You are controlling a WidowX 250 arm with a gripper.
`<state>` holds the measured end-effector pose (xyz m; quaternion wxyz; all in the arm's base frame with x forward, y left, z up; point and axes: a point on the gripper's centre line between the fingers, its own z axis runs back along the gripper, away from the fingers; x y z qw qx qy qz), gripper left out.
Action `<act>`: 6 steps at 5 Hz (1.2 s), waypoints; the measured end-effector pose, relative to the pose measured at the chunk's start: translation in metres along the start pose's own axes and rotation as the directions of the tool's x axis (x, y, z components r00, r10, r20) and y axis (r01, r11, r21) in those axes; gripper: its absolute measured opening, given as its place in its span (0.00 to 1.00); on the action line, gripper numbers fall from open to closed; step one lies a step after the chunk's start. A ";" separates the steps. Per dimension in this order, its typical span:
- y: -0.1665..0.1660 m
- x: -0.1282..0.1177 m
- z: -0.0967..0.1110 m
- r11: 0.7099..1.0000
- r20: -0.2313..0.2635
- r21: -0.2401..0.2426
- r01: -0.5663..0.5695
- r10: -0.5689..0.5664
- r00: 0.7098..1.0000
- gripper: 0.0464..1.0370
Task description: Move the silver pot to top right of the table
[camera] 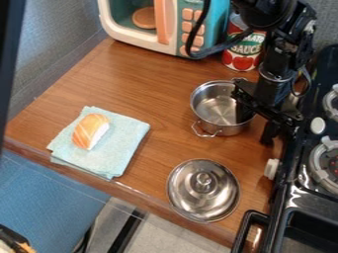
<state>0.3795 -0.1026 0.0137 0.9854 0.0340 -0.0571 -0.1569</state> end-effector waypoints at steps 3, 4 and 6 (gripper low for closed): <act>0.006 -0.003 0.016 0.999 0.020 0.013 0.048 -0.048 0.999 0.04; 0.028 -0.003 0.050 0.999 0.072 -0.003 0.038 -0.038 0.997 0.03; 0.124 -0.035 0.066 0.995 0.055 0.009 -0.100 0.100 0.993 0.03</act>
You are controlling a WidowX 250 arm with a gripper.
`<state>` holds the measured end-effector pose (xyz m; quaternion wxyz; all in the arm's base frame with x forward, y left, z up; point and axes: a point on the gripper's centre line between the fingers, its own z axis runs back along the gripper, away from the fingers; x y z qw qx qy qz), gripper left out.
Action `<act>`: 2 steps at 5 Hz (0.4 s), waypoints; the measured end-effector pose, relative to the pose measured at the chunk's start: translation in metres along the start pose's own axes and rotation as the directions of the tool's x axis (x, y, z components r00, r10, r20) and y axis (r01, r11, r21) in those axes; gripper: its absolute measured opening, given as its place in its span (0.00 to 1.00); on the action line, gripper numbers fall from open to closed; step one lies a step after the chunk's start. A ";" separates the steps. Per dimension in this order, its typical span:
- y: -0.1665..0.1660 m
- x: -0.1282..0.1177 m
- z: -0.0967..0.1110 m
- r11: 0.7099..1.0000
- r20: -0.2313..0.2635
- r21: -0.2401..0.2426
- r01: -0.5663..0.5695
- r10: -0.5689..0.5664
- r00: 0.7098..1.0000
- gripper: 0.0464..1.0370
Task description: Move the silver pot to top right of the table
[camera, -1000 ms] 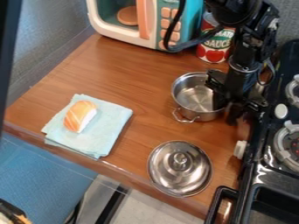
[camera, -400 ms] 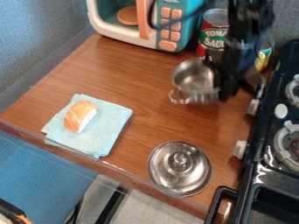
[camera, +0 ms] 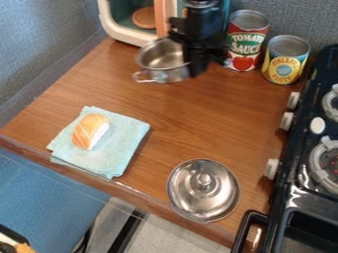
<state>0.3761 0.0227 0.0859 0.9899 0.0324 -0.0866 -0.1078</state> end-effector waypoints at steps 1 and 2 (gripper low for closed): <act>0.042 -0.017 -0.015 0.998 -0.034 0.046 -0.036 0.037 0.999 0.03; 0.078 -0.036 -0.038 0.996 -0.086 0.045 -0.082 0.085 0.993 0.03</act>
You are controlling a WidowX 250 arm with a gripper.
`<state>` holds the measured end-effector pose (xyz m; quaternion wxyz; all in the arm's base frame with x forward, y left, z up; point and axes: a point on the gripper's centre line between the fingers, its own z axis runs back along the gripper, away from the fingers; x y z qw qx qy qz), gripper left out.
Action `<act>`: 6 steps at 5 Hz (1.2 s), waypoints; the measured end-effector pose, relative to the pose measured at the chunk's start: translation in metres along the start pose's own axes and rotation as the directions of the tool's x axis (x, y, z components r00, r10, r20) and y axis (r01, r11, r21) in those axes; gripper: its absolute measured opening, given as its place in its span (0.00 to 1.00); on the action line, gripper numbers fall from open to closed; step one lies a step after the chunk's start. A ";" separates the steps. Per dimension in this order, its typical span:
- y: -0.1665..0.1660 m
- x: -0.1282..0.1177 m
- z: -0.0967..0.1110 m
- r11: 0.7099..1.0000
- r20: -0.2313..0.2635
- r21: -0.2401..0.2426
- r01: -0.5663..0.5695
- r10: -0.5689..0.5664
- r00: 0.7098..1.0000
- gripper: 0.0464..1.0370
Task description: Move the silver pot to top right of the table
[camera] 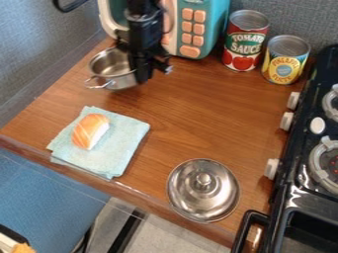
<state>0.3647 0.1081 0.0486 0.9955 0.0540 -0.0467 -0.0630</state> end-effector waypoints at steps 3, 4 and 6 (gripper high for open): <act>0.032 0.000 -0.024 1.000 -0.027 -0.014 -0.017 0.017 0.999 0.06; 0.030 -0.002 -0.026 1.000 -0.047 -0.030 -0.010 0.008 0.999 0.24; 0.033 0.005 0.021 0.997 0.010 -0.031 -0.070 0.070 0.998 0.82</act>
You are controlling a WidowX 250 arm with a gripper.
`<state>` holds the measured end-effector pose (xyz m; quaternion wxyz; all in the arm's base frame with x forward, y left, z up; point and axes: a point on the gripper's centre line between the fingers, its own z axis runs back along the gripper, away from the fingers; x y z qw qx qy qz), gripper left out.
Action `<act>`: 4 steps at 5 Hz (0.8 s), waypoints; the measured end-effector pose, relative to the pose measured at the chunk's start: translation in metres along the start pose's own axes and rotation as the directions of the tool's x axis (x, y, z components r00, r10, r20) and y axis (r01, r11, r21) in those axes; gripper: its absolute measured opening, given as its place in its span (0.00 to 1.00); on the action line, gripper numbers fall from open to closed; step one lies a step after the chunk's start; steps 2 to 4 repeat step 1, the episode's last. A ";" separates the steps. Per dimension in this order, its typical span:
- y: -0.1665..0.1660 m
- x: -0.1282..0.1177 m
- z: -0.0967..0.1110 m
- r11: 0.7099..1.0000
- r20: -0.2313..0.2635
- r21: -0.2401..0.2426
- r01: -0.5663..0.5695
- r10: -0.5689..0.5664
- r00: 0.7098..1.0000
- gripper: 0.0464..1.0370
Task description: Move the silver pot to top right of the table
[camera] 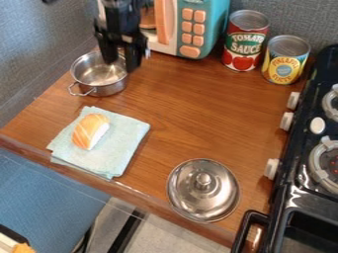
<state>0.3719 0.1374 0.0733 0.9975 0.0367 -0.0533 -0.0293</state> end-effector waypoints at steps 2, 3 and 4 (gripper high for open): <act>0.001 -0.001 0.020 1.000 0.024 0.019 -0.022 0.022 0.999 0.98; 0.001 -0.001 0.020 1.000 0.024 0.019 -0.022 0.022 0.999 0.98; 0.001 -0.001 0.020 1.000 0.024 0.019 -0.022 0.022 0.999 0.98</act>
